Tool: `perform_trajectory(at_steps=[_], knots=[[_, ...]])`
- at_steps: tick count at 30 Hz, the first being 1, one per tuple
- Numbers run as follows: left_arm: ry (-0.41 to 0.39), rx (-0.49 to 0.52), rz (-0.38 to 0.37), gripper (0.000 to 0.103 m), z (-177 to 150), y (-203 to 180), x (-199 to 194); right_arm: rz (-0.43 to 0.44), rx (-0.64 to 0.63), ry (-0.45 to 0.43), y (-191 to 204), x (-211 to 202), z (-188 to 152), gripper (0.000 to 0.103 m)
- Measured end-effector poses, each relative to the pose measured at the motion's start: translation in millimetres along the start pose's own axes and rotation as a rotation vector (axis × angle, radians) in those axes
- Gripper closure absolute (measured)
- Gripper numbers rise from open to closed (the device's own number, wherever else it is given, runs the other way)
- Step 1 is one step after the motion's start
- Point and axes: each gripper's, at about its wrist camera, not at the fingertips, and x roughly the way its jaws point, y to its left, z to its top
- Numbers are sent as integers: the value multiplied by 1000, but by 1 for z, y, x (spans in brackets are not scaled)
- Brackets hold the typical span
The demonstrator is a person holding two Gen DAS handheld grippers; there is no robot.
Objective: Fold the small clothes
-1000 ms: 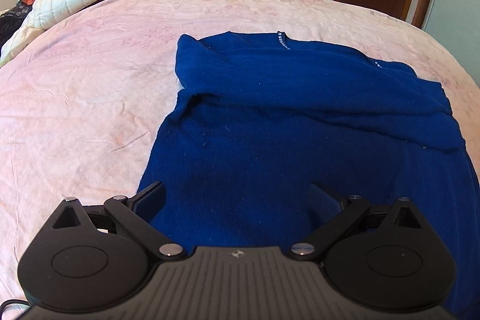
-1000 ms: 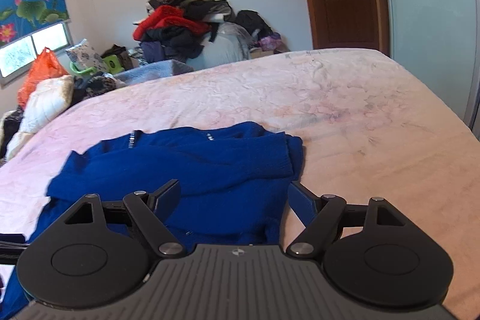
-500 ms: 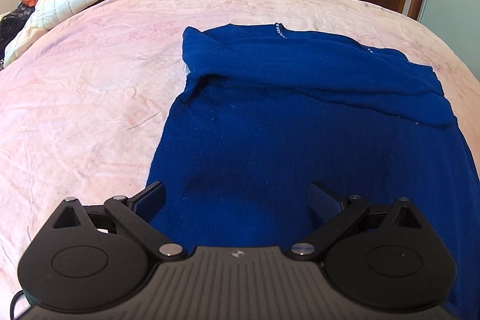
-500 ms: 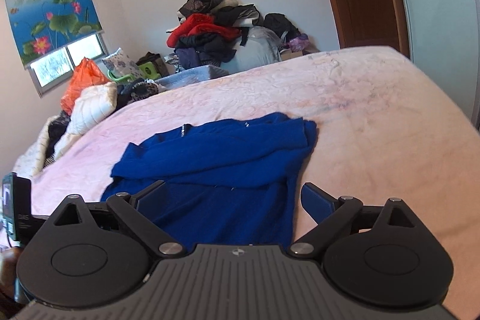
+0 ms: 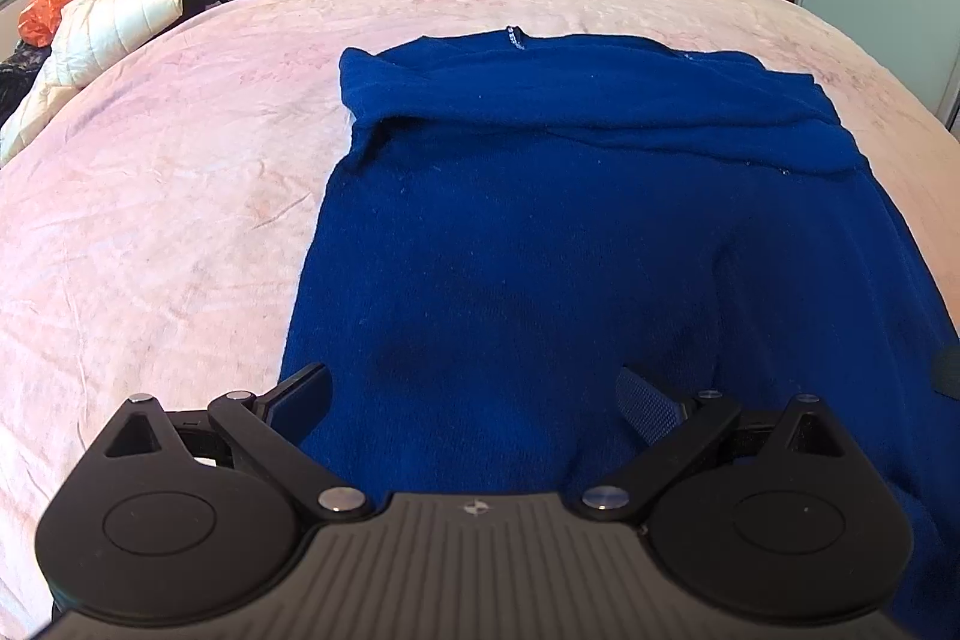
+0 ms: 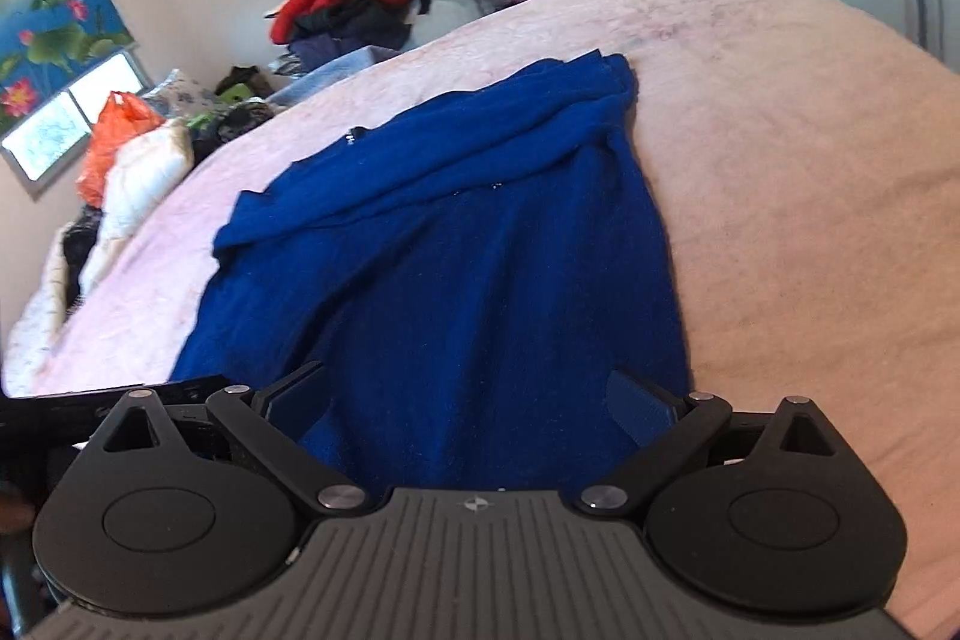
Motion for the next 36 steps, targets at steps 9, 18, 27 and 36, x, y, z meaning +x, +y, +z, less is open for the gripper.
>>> perform_trajectory(at_steps=[9, 18, 27, 36], knots=[[27, -13, 28, 1, -13, 4, 11, -153, -167, 50, 37, 24, -12, 1], [23, -53, 35, 0, -24, 5, 13, -213, -261, 96, 48, 37, -28, 0], [6, -74, 38, 0, -29, 5, 12, -219, -270, 76, 50, 41, -31, 0], [1, -79, 27, 0, -30, 7, 11, -217, -271, 68, 50, 42, -31, 0]])
